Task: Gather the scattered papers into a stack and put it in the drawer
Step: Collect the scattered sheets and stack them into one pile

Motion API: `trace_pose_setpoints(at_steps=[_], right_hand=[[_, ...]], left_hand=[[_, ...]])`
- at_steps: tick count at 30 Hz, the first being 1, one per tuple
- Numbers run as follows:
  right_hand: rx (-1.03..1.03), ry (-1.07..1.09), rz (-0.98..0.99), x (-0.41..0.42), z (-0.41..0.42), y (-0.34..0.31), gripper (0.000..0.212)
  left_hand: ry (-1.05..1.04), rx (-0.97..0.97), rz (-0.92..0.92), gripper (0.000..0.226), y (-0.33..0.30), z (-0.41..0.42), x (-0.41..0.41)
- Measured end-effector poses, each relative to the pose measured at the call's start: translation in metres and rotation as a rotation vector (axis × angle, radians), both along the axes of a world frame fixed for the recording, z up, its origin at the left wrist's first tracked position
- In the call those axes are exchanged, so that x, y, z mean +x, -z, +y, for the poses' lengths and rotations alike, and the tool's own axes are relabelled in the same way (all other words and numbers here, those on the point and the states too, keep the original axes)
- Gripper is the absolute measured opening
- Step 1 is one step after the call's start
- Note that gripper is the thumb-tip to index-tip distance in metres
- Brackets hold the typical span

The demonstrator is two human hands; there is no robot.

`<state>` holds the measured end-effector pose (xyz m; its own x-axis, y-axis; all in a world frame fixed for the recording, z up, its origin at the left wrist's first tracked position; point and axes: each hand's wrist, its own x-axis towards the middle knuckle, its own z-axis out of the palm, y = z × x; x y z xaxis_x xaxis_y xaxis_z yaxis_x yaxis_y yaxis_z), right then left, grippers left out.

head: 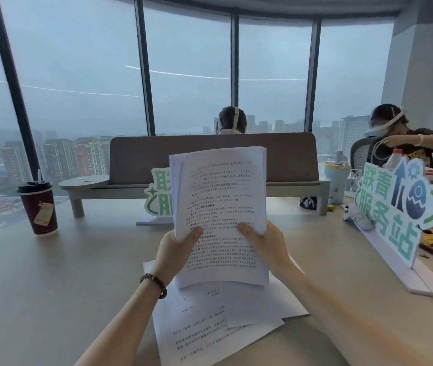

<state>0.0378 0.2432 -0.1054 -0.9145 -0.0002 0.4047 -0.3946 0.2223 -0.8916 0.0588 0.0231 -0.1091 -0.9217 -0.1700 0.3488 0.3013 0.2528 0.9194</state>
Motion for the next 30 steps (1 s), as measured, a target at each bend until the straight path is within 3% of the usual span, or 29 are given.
trace_pose_setpoints(at_steps=[4,8,10,13,16,23,30], right_hand=[[0.026,-0.066,-0.082,0.001,-0.002,-0.020,0.022],[0.005,-0.133,-0.359,0.000,0.008,-0.028,0.048],[0.206,0.036,-0.325,-0.008,0.020,-0.020,0.056],[0.809,0.320,-0.319,-0.025,0.048,0.005,0.056],[1.046,0.338,-0.441,-0.033,0.065,0.023,0.062],[1.021,0.266,-0.386,-0.036,0.063,0.025,0.065],[0.659,0.217,-0.430,-0.040,0.068,0.025,0.069]], left_hand=[[-0.020,-0.010,-0.003,0.032,-0.007,-0.010,0.000],[0.119,0.157,-0.239,0.025,-0.006,-0.029,-0.003],[0.108,0.143,-0.377,0.030,0.001,-0.046,-0.013],[0.087,0.203,-0.506,0.035,0.012,-0.070,-0.029],[0.061,0.225,-0.542,0.031,0.022,-0.080,-0.032],[0.035,0.240,-0.587,0.036,0.028,-0.076,-0.026],[0.053,0.238,-0.558,0.040,0.028,-0.065,-0.031]])
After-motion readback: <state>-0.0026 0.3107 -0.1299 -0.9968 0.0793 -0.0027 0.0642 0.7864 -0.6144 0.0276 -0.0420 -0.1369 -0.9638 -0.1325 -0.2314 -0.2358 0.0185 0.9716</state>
